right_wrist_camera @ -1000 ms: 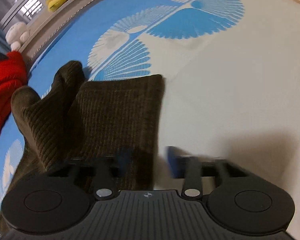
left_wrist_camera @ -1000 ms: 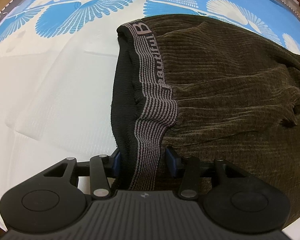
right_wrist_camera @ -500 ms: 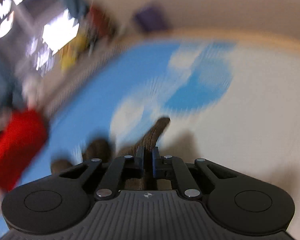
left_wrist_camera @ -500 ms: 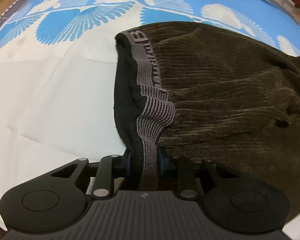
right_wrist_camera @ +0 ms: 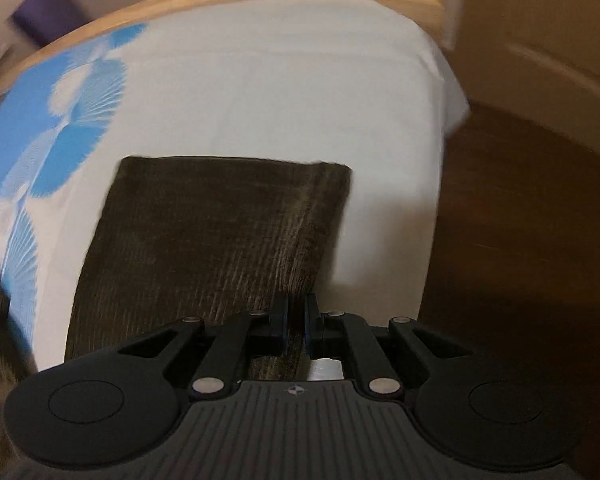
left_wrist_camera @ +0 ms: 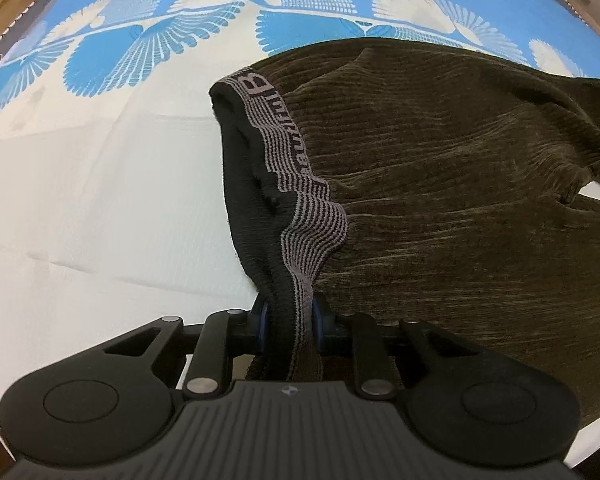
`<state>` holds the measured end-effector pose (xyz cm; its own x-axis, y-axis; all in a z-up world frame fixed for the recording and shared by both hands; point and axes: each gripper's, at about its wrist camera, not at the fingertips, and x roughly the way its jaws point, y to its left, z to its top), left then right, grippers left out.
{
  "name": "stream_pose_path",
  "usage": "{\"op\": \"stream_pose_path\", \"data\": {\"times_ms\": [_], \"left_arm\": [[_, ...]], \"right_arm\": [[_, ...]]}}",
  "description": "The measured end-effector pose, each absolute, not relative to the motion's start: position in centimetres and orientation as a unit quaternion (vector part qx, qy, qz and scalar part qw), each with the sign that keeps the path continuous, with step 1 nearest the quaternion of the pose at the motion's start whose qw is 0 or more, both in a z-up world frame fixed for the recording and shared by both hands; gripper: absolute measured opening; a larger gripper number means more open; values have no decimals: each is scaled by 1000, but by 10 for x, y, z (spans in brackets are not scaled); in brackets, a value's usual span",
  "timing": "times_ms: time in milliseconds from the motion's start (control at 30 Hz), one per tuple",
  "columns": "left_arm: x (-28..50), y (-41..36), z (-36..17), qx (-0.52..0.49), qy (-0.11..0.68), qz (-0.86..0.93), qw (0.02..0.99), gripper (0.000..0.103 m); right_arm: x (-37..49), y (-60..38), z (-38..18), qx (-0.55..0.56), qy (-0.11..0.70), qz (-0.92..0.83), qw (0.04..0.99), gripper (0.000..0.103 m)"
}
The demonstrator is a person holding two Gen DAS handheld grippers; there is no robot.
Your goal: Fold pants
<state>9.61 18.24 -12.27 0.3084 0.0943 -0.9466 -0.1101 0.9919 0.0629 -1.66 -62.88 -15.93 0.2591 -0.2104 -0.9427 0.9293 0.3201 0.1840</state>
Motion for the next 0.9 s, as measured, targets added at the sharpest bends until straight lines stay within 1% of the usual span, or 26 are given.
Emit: {"op": "stream_pose_path", "data": {"times_ms": [67, 100, 133, 167, 200, 233, 267, 300, 333, 367, 400, 467, 500, 533, 600, 733, 833, 900], "left_arm": [[95, 183, -124, 10, 596, 72, 799, 23], [93, 184, -126, 11, 604, 72, 793, 23], [92, 184, -127, 12, 610, 71, 789, 24], [89, 183, -127, 15, 614, 70, 786, 24], [87, 183, -126, 17, 617, 69, 784, 24], [86, 183, -125, 19, 620, 67, 781, 26], [86, 183, -124, 20, 620, 67, 781, 29], [86, 183, -122, 19, 617, 68, 784, 31], [85, 184, -119, 20, 612, 71, 787, 32], [84, 184, -115, 22, 605, 71, 792, 34], [83, 183, -112, 25, 598, 73, 798, 36], [84, 177, -102, 46, 573, 80, 814, 49], [83, 173, -97, 57, 560, 83, 822, 53], [83, 169, -91, 63, 545, 84, 832, 56], [84, 164, -83, 58, 525, 74, 846, 56], [85, 142, -77, 54, 506, 34, 860, 55], [89, 125, -83, 73, 514, 1, 855, 55], [96, 116, -97, 97, 545, -6, 833, 55]], "right_arm": [[-5, -624, -169, 369, 496, -374, 691, 8], [-6, -626, -173, 363, 510, -363, 690, 9], [-7, -629, -177, 370, 507, -366, 687, 9], [-7, -633, -178, 381, 503, -361, 687, 13], [-5, -633, -179, 381, 503, -354, 691, 15], [-4, -630, -179, 372, 501, -347, 700, 15], [0, -629, -178, 360, 499, -339, 712, 19], [2, -627, -176, 349, 498, -332, 721, 25], [6, -625, -175, 334, 499, -325, 731, 27], [10, -624, -176, 320, 502, -324, 735, 31], [15, -621, -175, 308, 509, -330, 734, 38], [18, -621, -175, 292, 516, -347, 727, 42], [19, -619, -173, 285, 515, -357, 725, 42], [20, -617, -168, 278, 506, -368, 729, 42], [21, -614, -156, 269, 477, -386, 743, 47], [20, -604, -128, 269, 408, -397, 777, 50], [26, -592, -113, 271, 379, -371, 803, 51], [31, -582, -106, 272, 372, -345, 817, 51]]}}
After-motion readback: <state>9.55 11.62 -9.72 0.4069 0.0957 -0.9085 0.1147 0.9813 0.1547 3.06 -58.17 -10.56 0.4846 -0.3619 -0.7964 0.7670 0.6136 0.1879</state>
